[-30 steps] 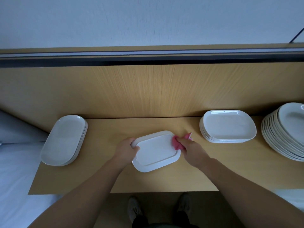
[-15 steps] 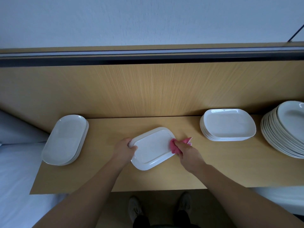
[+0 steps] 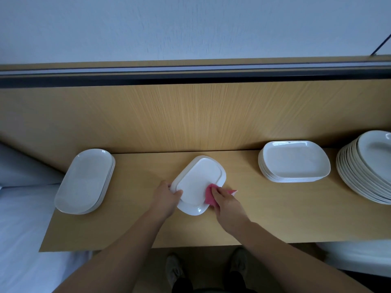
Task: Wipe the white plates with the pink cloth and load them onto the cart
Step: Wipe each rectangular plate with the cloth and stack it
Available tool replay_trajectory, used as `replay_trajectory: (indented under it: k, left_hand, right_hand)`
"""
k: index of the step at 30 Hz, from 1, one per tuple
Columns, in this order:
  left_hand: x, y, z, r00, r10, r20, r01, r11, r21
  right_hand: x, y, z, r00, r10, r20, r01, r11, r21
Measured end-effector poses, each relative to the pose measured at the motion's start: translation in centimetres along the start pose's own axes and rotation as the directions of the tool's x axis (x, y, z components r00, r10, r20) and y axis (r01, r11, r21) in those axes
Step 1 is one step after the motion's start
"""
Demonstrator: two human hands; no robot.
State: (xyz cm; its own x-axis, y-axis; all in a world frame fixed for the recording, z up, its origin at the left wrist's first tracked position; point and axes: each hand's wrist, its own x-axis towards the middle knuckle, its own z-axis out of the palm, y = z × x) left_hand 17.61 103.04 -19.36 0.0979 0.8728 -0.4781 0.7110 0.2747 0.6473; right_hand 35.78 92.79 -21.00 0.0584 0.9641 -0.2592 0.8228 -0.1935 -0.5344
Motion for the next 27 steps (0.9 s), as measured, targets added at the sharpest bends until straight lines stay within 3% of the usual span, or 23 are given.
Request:
replay_trajectory:
  k: [7,13,19,24,27]
  left_hand:
    - [0.0,0.0,-0.2,0.999,-0.018,0.032,0.017,0.999,0.026]
    - [-0.1,0.6,0.4,0.999,-0.033,0.022,0.032,0.999,0.025]
    - [-0.2,1.0,0.6,0.999,-0.033,0.044,0.032,0.999,0.015]
    - [-0.2,0.3,-0.1,0.989,0.094,0.112,-0.096,0.995,0.015]
    - [-0.6,0.0,-0.5,0.960,0.191,0.204,-0.185,0.982,-0.046]
  right_hand:
    - [-0.5,0.5,-0.1,0.992,-0.098,0.083,0.095,0.995,0.041]
    - [-0.4,-0.6,0.1,0.999,0.041,0.014,-0.043,0.989,0.140]
    - [-1.5,-1.1,1.7,0.995,0.032,-0.098,-0.016,0.986,0.164]
    - [-0.6,0.1,-0.2,0.996,-0.026,-0.088,0.040,0.985,0.171]
    - [0.8,0.6,-1.6,0.981,-0.043,-0.190,0.074,0.985,0.155]
